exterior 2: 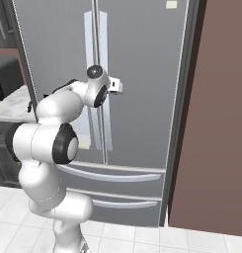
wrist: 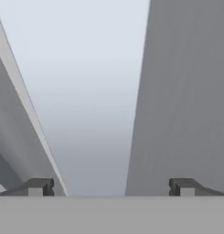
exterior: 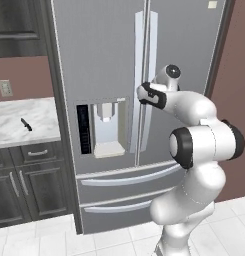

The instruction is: Retrieve the butter from the fridge and place it on a plate on the dining table. Then retrieve the butter knife by the fridge and place it near the plate.

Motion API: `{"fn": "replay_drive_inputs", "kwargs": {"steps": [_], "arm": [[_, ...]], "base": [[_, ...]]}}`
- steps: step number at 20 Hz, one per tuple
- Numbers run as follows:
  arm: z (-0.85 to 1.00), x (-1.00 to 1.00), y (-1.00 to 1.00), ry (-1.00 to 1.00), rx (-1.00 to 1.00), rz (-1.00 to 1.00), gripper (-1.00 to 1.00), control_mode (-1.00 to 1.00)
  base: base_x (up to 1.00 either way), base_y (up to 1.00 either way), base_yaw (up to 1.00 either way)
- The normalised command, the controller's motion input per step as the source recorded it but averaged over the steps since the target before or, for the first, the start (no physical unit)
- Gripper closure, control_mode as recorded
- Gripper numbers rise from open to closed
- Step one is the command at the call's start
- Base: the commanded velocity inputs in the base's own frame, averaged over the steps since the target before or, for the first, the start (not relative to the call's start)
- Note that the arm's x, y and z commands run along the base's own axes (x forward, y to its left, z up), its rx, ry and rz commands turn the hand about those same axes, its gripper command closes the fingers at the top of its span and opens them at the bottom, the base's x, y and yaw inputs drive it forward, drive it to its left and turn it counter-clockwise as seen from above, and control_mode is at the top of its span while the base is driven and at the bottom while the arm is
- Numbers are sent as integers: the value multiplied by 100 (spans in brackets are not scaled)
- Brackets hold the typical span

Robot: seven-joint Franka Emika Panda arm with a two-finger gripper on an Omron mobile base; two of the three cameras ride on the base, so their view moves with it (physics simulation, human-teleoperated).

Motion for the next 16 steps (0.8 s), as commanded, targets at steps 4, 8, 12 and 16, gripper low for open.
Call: {"fn": "replay_drive_inputs", "kwargs": {"steps": [4,8,12,16], "arm": [[-4,44,0,-5,0,0,-100,-100],[-12,40,0,-10,3,0,100,-100],[-2,18,0,-3,2,0,100,-100],[8,-3,0,5,0,0,100,-100]], "base": [[0,0,0],[0,0,0],[0,0,0],[0,0,0]]}}
